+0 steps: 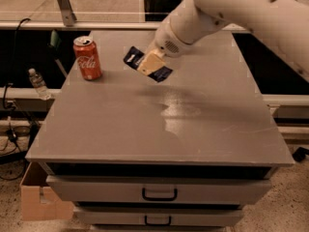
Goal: Move rxbar blueberry near coke can
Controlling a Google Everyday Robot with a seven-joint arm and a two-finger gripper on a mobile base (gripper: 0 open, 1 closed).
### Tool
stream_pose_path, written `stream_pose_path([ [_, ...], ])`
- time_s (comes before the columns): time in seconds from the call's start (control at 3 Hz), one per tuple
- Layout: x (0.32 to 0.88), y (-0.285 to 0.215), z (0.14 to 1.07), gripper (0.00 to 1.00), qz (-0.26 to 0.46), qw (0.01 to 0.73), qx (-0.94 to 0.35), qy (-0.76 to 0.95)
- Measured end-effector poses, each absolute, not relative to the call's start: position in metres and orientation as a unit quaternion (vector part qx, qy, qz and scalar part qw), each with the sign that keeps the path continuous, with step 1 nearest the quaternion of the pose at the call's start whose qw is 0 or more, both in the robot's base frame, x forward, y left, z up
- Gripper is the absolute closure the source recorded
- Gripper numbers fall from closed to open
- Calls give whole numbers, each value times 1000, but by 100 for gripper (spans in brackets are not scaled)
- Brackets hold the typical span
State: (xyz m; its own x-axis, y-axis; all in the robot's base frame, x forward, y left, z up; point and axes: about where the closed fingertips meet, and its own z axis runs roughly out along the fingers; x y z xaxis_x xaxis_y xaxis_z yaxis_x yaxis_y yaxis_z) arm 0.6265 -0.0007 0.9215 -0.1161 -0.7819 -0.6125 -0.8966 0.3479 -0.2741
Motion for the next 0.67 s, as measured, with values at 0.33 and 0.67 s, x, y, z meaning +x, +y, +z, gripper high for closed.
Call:
stream_pose_path([
  [0.33,651,31,911,100,96,341,-587,728],
  [0.67,668,52,900,100,107,329,-597,724],
])
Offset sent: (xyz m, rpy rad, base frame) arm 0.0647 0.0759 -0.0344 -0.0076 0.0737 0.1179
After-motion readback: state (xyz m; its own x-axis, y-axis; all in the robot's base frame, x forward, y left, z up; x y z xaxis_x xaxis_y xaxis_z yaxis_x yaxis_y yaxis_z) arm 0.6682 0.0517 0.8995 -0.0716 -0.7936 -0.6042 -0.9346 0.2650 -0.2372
